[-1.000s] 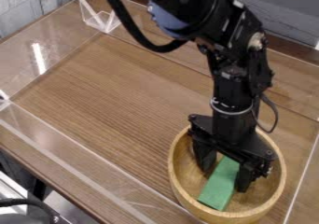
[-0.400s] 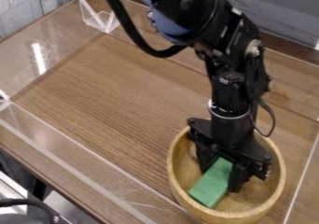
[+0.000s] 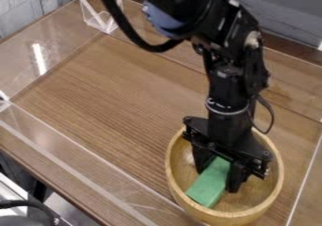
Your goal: Remove the green block from inside the brown bowl and put it on the table
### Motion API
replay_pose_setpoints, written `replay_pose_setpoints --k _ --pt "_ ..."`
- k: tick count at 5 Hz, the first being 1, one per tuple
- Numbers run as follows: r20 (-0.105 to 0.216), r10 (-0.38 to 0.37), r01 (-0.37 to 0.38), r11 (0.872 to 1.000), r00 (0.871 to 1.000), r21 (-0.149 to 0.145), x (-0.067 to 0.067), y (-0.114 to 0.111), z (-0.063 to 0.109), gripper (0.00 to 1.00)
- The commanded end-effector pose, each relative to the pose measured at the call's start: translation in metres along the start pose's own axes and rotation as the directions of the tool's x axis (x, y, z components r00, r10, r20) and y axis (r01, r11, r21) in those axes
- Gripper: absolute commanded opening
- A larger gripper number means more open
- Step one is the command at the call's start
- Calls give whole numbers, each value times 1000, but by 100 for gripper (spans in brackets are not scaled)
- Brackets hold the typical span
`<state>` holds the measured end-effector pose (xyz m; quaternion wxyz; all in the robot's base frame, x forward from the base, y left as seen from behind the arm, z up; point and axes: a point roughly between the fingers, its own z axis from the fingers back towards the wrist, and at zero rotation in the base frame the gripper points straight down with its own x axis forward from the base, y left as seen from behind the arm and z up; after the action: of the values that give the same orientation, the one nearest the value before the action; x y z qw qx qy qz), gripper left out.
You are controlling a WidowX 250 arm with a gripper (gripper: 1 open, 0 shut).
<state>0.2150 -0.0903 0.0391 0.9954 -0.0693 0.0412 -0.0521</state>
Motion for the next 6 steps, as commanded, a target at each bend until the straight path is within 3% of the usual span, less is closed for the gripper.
replay_pose_setpoints --k 1,4,5,6 --pt "49 6 -5 1000 999 -12 5 0 19 0" --pt "71 35 -33 999 997 -28 0 6 56 0" --pt "93 65 -62 998 994 -30 -2 7 86 0" --pt "132 123 -122 992 984 -22 -4 15 131 0"
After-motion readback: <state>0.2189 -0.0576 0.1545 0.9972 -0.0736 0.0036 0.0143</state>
